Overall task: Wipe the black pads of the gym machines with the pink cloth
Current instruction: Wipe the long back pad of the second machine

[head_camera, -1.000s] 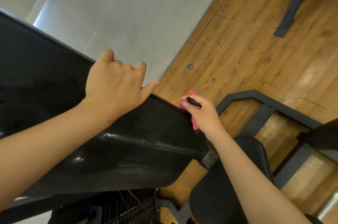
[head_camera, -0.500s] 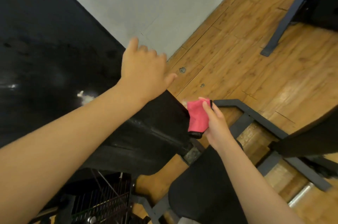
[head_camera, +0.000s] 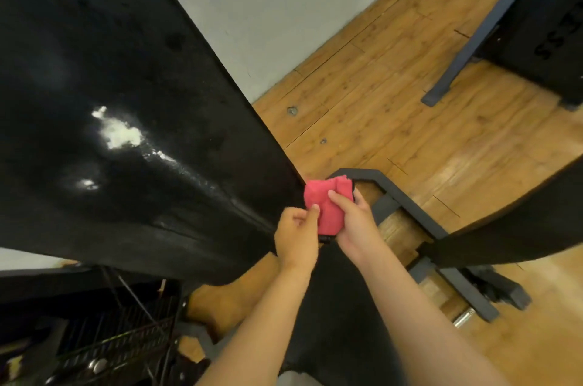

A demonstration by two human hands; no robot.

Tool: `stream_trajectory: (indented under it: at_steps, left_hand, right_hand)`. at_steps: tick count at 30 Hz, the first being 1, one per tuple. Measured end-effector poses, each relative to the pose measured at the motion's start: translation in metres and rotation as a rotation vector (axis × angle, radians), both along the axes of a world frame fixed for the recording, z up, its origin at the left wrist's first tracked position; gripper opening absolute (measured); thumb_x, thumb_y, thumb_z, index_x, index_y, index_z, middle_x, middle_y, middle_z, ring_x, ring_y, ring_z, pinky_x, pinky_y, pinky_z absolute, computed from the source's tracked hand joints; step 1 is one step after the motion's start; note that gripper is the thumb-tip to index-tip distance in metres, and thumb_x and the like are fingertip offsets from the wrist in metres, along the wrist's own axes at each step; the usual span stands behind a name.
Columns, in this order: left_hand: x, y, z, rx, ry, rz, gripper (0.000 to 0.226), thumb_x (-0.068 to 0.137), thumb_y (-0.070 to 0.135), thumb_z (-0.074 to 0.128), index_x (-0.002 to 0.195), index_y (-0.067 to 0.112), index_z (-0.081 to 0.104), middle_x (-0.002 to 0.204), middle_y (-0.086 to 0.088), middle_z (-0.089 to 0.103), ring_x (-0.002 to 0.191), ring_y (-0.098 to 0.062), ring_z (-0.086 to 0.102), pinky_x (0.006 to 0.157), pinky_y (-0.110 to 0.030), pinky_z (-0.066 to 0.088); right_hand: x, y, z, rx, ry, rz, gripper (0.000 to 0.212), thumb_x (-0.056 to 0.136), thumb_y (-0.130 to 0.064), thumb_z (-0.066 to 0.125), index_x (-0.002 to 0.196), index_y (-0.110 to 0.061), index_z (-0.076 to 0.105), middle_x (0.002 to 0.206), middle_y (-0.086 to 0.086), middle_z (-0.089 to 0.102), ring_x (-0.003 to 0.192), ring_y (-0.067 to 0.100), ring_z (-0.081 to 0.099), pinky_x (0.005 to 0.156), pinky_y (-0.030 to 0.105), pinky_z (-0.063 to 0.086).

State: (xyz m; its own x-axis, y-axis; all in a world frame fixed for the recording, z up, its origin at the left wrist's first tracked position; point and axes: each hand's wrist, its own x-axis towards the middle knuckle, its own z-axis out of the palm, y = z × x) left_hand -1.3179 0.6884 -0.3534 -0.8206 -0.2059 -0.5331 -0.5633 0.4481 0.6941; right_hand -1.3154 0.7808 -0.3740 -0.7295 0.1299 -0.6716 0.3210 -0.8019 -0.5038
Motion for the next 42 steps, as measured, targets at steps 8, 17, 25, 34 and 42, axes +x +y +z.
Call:
stream_trajectory:
  at_steps: [8, 17, 25, 34, 42]
  left_hand:
    - [0.03, 0.011, -0.066, 0.983, -0.52, 0.522, 0.068, 0.076, 0.044, 0.069, 0.136, 0.017, 0.05, 0.134, -0.008, 0.058, 0.126, -0.027, 0.053, 0.102, -0.039, 0.045]
    - [0.002, 0.016, -0.122, 0.918, -0.298, 0.704, 0.045, 0.09, 0.018, 0.064, 0.133, 0.013, 0.048, 0.126, -0.016, 0.059, 0.111, -0.028, 0.059, 0.088, -0.039, 0.053]
    - [0.005, -0.006, -0.139, 1.095, -0.208, 0.717, 0.038, 0.092, 0.014, 0.06, 0.128, 0.014, 0.052, 0.12, -0.015, 0.064, 0.114, -0.03, 0.059, 0.099, -0.043, 0.047]
    - [0.009, -0.028, -0.152, 1.117, -0.147, 0.629, 0.046, 0.089, 0.014, 0.06, 0.134, 0.017, 0.052, 0.128, -0.013, 0.062, 0.121, -0.028, 0.057, 0.102, -0.043, 0.044]
    - [0.018, -0.042, -0.151, 1.064, -0.175, 0.752, 0.034, 0.092, 0.01, 0.058, 0.125, 0.015, 0.058, 0.122, -0.014, 0.065, 0.114, -0.028, 0.061, 0.102, -0.043, 0.045]
  right_hand:
    - [0.009, -0.009, -0.031, -0.02, -0.227, -0.084, 0.029, 0.087, -0.009, 0.067, 0.103, -0.031, 0.056, 0.113, 0.009, 0.059, 0.103, 0.03, 0.059, 0.092, 0.05, 0.051]
    - [-0.007, 0.003, -0.078, 0.061, -0.165, 0.021, 0.032, 0.094, -0.012, 0.059, 0.121, -0.027, 0.053, 0.122, 0.009, 0.054, 0.106, 0.026, 0.058, 0.076, 0.037, 0.056]
    - [-0.015, -0.012, -0.094, -0.082, -0.104, 0.142, 0.024, 0.101, -0.018, 0.047, 0.121, -0.023, 0.057, 0.127, 0.014, 0.058, 0.114, 0.028, 0.057, 0.086, 0.04, 0.053]
    - [-0.014, -0.022, -0.103, -0.151, -0.067, 0.163, 0.03, 0.102, -0.014, 0.04, 0.125, -0.019, 0.057, 0.128, 0.012, 0.06, 0.12, 0.028, 0.055, 0.106, 0.046, 0.04]
    - [-0.009, -0.039, -0.102, -0.231, -0.136, 0.16, 0.037, 0.102, -0.011, 0.037, 0.139, -0.016, 0.044, 0.13, 0.015, 0.056, 0.12, 0.03, 0.054, 0.099, 0.044, 0.044]
